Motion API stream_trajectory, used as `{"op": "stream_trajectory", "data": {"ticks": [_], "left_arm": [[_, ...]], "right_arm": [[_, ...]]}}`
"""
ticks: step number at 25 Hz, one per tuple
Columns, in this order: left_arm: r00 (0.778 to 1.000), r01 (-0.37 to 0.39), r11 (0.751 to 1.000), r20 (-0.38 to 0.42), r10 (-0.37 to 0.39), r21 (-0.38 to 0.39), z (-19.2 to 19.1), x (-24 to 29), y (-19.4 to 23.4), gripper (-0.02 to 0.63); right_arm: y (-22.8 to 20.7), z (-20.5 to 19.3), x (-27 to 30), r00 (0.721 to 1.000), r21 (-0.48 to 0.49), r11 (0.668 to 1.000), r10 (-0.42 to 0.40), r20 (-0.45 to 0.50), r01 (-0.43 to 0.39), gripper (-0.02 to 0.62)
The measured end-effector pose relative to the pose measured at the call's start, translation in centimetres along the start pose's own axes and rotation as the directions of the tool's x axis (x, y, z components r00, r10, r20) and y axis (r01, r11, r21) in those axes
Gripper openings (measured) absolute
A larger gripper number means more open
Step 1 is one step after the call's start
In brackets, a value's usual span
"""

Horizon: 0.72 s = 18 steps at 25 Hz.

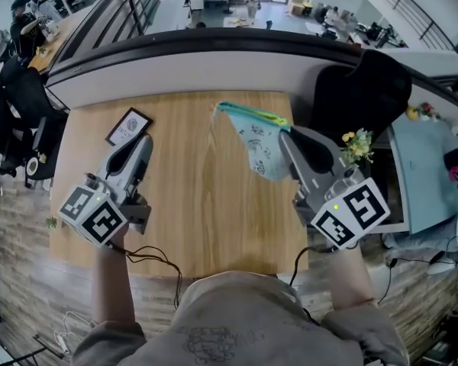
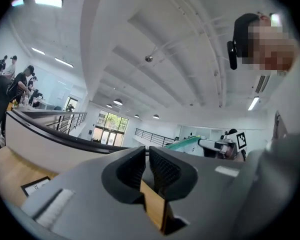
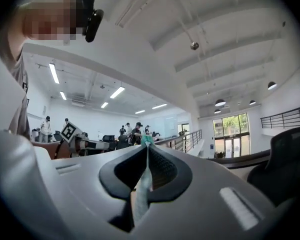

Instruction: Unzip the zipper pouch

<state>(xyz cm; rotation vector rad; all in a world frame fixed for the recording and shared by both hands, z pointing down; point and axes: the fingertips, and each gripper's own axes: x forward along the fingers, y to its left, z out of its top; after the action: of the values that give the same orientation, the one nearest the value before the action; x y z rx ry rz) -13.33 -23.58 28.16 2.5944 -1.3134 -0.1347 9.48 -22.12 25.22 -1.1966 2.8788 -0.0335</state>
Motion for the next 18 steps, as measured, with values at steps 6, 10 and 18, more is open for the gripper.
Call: {"op": "stream_trajectory", "data": {"ticks": [6,10,18], "left_arm": [[0.994,-0.087,0.988,0.081,0.076,0.130,3.6,-1.3,-0.3,0.017],[0.985,-0.144,0.965,0.121,0.119,0.221,4.1,-1.9,-0.7,0.012],[0.974,-0.219,0.922,0.128,0.187,0.318,2.5,-3.4,-0.9,0.000]], "right_arm": [[0.3,4.8,-1.1,0.983,-0.029,0.995,-0.092,0.157,0.098,0.017],[0.8,5.9,-2.1,0.965,-0.065,0.984,-0.148,0.216,0.166,0.017],[1.7,3.5,-2.4,0.964,-0.087,0.973,-0.196,0.181,0.214,0.017]]}}
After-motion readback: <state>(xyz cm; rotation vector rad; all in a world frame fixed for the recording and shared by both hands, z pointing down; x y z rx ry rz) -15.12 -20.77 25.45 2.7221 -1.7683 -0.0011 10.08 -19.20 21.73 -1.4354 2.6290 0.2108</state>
